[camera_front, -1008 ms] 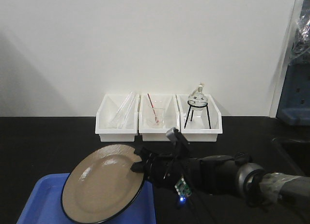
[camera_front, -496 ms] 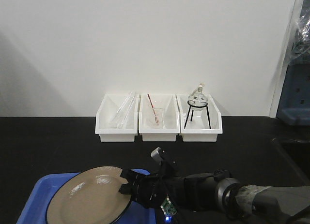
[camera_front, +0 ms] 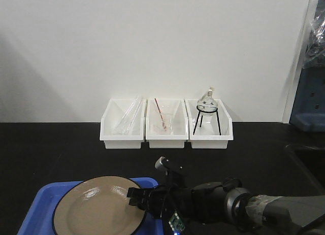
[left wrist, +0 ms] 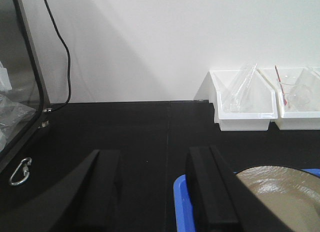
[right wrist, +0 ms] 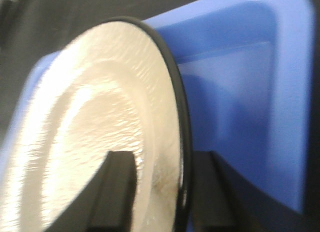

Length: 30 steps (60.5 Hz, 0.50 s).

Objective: Place disk in tray to left cabinet
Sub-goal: 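Carry the plate over the blue tray and lower it in, then open the right gripper and withdraw it from the plate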

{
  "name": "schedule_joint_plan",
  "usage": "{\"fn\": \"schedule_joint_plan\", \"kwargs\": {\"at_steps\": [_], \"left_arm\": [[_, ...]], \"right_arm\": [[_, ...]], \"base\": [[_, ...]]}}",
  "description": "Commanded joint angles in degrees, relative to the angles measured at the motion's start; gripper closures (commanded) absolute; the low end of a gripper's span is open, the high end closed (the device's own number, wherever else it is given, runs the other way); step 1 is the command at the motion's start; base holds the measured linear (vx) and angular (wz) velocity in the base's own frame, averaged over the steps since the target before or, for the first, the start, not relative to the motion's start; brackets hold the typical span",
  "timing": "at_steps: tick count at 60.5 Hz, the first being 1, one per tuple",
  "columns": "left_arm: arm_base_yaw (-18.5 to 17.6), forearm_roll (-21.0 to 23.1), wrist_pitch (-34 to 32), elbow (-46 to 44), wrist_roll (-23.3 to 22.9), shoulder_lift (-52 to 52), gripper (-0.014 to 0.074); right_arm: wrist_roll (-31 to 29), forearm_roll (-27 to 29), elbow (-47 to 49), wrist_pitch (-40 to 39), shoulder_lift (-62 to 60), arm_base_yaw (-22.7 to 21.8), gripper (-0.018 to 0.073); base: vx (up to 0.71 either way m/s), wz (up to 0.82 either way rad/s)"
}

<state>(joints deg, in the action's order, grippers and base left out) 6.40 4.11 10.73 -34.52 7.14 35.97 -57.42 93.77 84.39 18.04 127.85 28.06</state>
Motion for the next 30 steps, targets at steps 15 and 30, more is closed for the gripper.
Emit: {"fn": "schedule_joint_plan", "kwargs": {"at_steps": [15,30], "left_arm": [[-0.4,0.3,-5.0,-2.0,-0.2,0.1,0.0160],[-0.4,0.3,-5.0,-2.0,-0.2,0.1,0.0160]], "right_arm": [[-0.7,-7.3,1.6,-1.9,-5.4,-0.1,0.0094],[-0.6,-15.7,1.6,-6.2,-12.2,-0.2,0.0094]], "base": [[0.00,0.00],[0.00,0.00]]}}
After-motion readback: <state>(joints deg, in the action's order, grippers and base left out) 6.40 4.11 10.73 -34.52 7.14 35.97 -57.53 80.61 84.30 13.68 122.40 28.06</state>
